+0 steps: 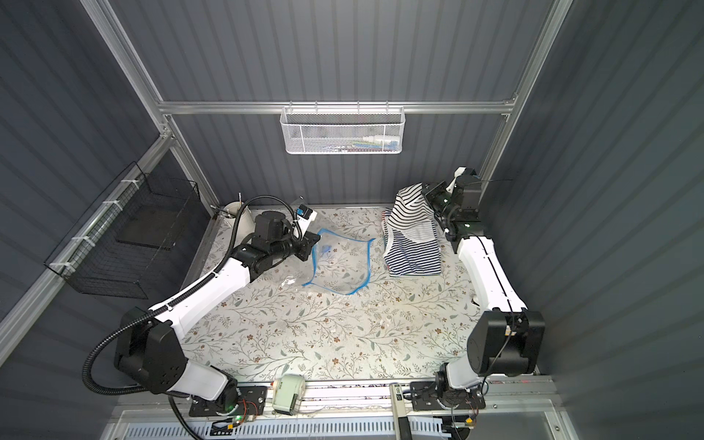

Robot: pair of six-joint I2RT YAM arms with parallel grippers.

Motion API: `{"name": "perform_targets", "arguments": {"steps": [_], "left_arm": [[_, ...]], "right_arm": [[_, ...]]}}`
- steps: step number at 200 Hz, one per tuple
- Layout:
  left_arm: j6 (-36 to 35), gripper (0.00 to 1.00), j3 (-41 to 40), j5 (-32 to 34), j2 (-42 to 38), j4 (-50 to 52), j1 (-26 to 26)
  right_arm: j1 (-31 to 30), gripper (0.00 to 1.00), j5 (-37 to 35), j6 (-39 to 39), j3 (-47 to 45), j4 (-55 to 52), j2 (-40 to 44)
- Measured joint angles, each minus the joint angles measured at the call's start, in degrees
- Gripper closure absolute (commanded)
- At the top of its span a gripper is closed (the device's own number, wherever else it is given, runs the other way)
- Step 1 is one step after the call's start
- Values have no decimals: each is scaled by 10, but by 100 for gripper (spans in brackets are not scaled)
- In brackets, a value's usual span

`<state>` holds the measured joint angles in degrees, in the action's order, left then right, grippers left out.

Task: Take the tank top out of the vacuum bag
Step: Place the tank top on the tank top.

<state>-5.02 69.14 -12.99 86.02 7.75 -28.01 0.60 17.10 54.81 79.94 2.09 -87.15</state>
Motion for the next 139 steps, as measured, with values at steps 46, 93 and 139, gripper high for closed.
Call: {"name": "perform_targets", "arguments": {"steps": [46,93,139], "left_arm": [[0,100,2,0,6,0,0],[0,100,2,0,9,0,0],[-3,100,2,0,9,0,0]], "right_arm": [[0,100,-16,2,9,56,-49],[0,100,-25,7,41,82,-104],[-3,100,-39,3,92,92,-131]]}}
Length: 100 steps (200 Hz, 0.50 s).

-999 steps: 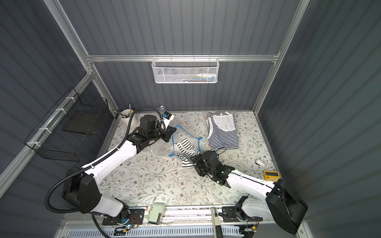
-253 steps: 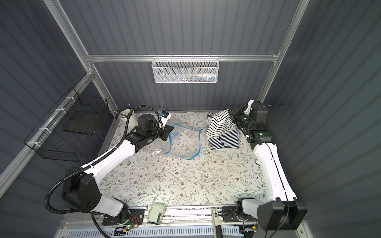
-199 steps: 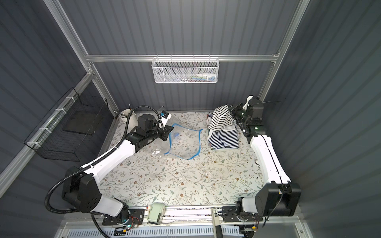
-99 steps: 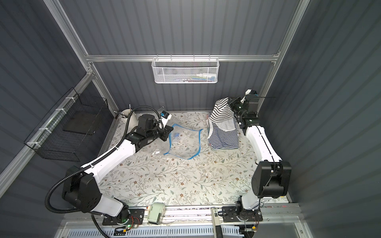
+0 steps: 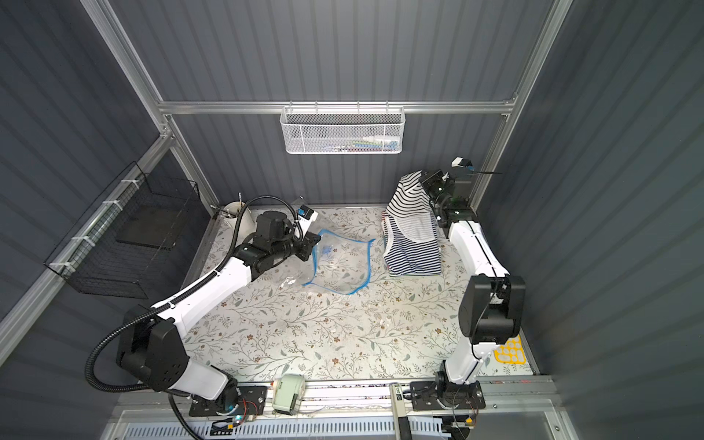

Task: Take the tank top out of the vacuum bag
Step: Place the tank top on the tank top.

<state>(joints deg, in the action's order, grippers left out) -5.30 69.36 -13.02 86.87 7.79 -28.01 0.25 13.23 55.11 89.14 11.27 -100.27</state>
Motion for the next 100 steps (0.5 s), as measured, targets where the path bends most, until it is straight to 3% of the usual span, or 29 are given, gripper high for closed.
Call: {"name": "perform_targets", "arguments": {"steps": [100], "left_arm": [[-1,100,1,0,8,1,0]], "right_arm": [[-14,100,-17,-13,-3,90,-55]]}}
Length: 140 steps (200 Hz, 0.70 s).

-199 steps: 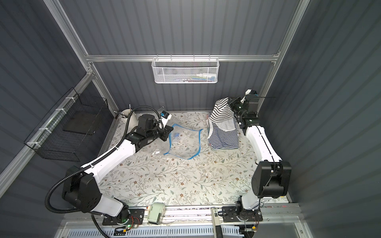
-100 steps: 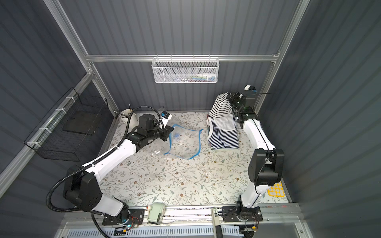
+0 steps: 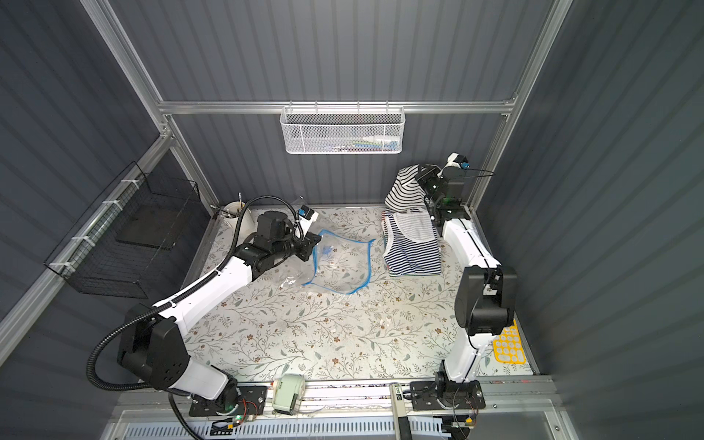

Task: Take the tank top out of the vacuum bag
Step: Place the tank top on the tank top.

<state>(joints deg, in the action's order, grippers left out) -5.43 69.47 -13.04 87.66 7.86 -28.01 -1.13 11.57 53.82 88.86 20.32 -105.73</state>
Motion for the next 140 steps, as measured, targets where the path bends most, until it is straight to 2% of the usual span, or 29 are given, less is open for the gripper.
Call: {"name": "perform_targets", "arguments": {"steps": [48,140], "left_arm": [[0,100,0,0,3,0,0],[0,100,3,-5,4,3,0]], "right_arm": [[0,100,0,2,-45,22,-11],[0,100,21,26,-174,57,65]]}}
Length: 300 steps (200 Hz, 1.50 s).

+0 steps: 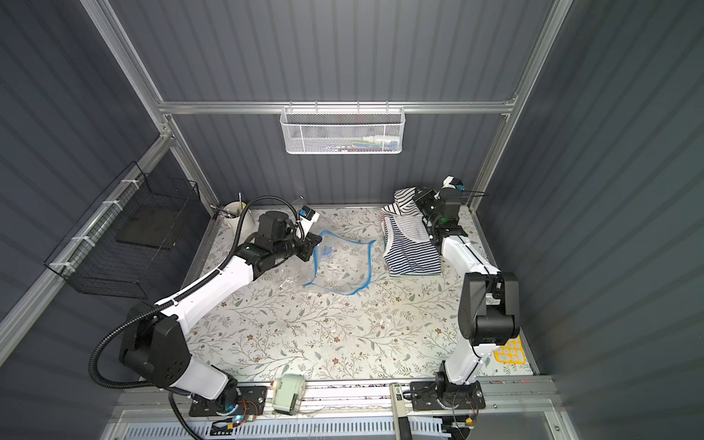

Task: Take the tank top out of the vacuum bag
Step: Place the tank top on the tank top.

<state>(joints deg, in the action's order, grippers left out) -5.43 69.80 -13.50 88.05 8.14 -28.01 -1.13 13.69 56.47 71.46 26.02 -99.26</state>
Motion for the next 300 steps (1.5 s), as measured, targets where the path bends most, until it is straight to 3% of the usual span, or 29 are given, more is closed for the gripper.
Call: {"name": "perform_targets", "arguments": {"steps": [153,234,250,264,300], "left_arm": [[0,100,7,-11,17,0,0],[0,100,12,-16,18,3,-1],[0,100,12,-16,18,5,-1],[0,100,12,-16,18,5,-1],[0,100,13,-17,20,7,-4]], "right_arm": [[12,100,44,94,-244,105,58],[15,99,64,139,-324,128,115],[15,95,67,143,-347,135,124],[15,86,70,151,-370,140,127],[15,78,77,168,-419,148,126]]}}
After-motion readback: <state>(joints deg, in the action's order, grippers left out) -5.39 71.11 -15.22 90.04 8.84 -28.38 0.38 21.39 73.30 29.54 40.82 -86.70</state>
